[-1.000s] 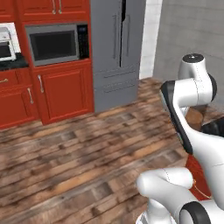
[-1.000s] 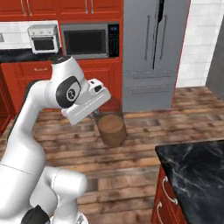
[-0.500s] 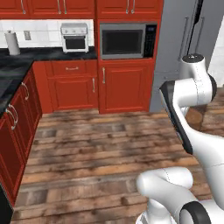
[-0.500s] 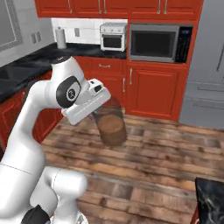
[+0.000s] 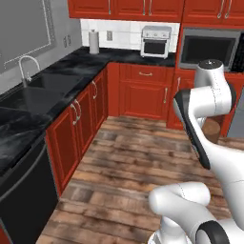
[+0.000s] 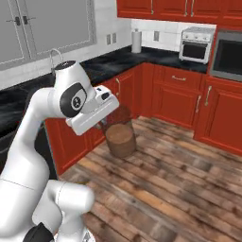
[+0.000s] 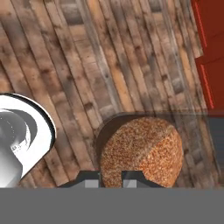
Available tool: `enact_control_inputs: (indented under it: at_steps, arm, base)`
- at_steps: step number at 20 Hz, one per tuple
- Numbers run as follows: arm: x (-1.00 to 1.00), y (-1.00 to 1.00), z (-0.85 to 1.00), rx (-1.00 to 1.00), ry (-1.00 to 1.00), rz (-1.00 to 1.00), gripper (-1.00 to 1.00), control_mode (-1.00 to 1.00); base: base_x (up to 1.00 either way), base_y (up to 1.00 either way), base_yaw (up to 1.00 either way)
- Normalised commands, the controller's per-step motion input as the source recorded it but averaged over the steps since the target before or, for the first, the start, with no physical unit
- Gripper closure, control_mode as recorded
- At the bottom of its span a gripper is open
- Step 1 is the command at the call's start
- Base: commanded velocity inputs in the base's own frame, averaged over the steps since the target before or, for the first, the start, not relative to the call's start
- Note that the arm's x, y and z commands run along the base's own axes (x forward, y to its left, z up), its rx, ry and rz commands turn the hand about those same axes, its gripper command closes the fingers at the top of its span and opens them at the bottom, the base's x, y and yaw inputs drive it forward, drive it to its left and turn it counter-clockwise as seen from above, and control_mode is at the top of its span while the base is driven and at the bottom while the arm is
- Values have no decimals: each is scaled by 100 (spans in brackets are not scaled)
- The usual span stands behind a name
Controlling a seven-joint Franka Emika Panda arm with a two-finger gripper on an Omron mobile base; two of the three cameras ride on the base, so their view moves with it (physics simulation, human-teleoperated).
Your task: Pick the jar and glass cup and place them in the sink. Then turn on the water.
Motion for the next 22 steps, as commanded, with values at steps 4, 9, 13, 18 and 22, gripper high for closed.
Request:
enact_control_inputs:
  at_steps: [4,9,13,18,22]
  arm:
    - [0,0,0,0,0,0,100,100]
    - [0,0,0,0,0,0,100,100]
    - [0,0,0,0,0,0,100,100]
    - [0,0,0,0,0,0,100,100]
    - [0,0,0,0,0,0,100,100]
  base:
    - [94,0,49]
    - [100,-1,44]
    - [95,-4,49]
    - [75,-24,55]
    - [50,-42,54]
